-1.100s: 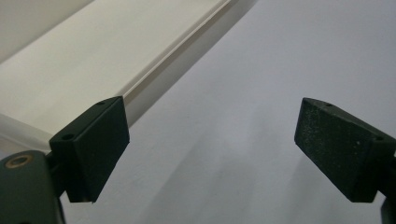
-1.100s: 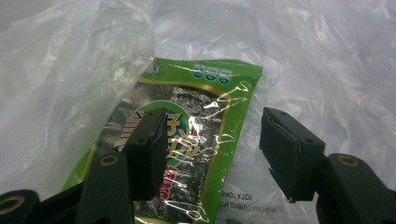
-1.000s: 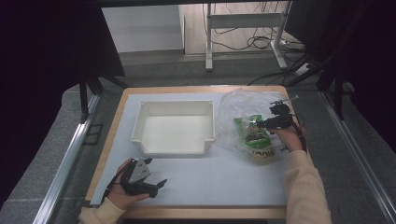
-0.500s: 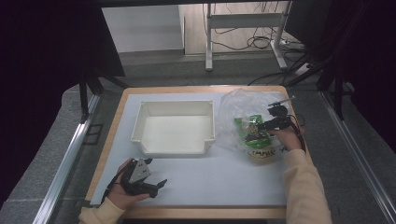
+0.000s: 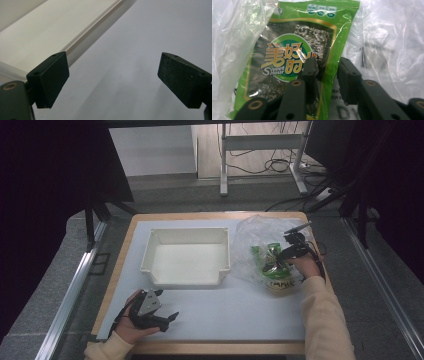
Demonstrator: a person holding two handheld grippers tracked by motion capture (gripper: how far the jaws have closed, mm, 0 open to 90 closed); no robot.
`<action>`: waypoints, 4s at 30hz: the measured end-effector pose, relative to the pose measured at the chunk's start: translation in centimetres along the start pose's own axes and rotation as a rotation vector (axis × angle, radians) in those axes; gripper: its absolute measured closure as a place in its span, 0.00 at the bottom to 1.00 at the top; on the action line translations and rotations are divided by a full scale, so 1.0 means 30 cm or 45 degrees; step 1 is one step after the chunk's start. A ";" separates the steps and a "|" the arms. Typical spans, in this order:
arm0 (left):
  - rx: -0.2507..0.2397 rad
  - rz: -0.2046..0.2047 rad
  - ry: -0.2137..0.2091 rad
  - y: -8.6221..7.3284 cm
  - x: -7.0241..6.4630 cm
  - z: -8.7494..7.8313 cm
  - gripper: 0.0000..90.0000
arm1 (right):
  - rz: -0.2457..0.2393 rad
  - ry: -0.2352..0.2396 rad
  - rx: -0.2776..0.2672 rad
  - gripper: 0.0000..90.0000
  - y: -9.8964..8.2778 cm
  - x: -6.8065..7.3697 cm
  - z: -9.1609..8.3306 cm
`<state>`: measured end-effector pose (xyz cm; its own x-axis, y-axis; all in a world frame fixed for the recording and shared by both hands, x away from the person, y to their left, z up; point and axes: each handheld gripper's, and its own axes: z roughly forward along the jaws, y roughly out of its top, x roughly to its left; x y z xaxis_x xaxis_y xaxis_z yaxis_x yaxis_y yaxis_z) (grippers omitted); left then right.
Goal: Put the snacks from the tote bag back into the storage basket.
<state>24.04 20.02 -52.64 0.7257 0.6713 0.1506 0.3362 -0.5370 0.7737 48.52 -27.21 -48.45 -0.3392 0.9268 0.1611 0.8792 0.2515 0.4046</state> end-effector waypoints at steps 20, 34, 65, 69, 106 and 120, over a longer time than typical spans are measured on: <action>-0.002 -0.007 -0.001 -0.002 0.003 -0.001 0.11 | 0.046 -0.042 -0.031 1.00 -0.006 0.012 -0.016; -0.001 -0.002 0.000 -0.002 0.004 -0.001 0.11 | 0.086 -0.062 -0.250 1.00 -0.038 -0.032 -0.155; 0.004 -0.003 0.001 -0.004 0.007 0.002 0.11 | 0.138 0.023 -0.522 1.00 -0.048 -0.044 -0.345; 0.004 0.001 0.000 -0.004 0.006 0.003 0.11 | 0.132 0.042 -0.534 1.00 -0.047 -0.027 -0.350; -0.034 -0.029 -0.042 -0.001 0.003 -0.005 0.11 | 0.073 0.132 -0.589 1.00 -0.026 0.118 -0.313; -0.041 -0.023 -0.059 0.006 0.005 0.001 0.11 | 0.059 0.155 -0.597 1.00 -0.022 0.175 -0.304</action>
<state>24.23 19.99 -52.51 0.7470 0.6560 0.1083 0.3304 -0.5076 0.7957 43.12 -25.06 -39.67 -0.3644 0.8877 0.2815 0.6583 0.0317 0.7521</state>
